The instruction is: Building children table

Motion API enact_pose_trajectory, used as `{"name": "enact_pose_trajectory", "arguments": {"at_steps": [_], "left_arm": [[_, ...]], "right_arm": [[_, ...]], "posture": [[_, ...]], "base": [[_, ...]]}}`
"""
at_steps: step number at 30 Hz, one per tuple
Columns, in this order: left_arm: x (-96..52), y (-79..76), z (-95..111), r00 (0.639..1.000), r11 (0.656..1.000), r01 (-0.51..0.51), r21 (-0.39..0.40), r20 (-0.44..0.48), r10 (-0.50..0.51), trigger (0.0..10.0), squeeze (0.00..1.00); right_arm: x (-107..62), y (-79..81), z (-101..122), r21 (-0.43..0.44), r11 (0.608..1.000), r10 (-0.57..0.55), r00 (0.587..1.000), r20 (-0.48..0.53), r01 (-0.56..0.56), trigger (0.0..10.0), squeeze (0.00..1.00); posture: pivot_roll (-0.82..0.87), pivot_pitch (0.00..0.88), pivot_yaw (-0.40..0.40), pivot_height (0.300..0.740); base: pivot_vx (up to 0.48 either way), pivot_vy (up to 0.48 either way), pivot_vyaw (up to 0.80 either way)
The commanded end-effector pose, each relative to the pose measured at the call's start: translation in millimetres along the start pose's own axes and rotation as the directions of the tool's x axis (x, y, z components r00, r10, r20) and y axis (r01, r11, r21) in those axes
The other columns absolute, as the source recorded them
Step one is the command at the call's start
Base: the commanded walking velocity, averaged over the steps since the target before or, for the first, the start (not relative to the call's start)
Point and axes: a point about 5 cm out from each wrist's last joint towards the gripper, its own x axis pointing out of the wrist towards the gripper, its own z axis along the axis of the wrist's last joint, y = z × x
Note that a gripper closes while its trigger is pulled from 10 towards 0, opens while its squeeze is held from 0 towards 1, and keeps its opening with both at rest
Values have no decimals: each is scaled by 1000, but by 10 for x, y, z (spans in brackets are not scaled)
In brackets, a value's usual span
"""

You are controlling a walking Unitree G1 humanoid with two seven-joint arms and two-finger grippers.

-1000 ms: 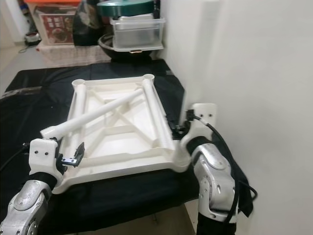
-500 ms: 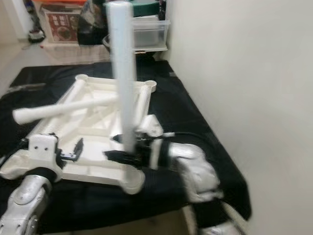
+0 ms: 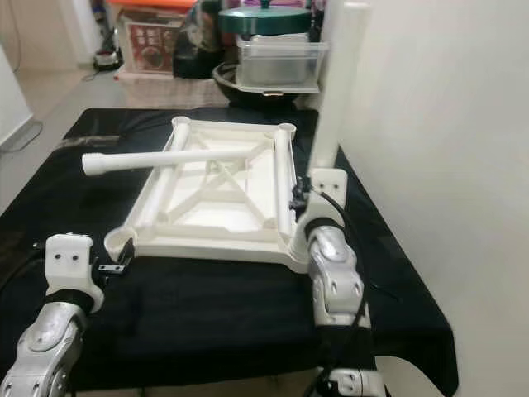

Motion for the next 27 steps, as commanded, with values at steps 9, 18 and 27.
{"name": "enact_pose_trajectory", "arguments": {"at_steps": [9,18,27], "left_arm": [[36,-50,-82,999,999,46,6,-28,-46,10000,0],[67,-82,-73,998,998,55,3,-19,-55,10000,0],[43,-16,-81,1000,1000,18,11,-12,-18,10000,0]], "right_arm": [[-213,239,46,50,907,416,908,51,-418,10000,1000],[-396,499,238,50,484,867,486,112,-874,10000,0],[-188,700,88,18,367,930,367,21,-930,0,0]], "posture": [[-28,0,-12,740],[-4,0,-23,740],[48,0,-71,740]], "base": [[0,0,0],[0,0,0],[0,0,0]]}}
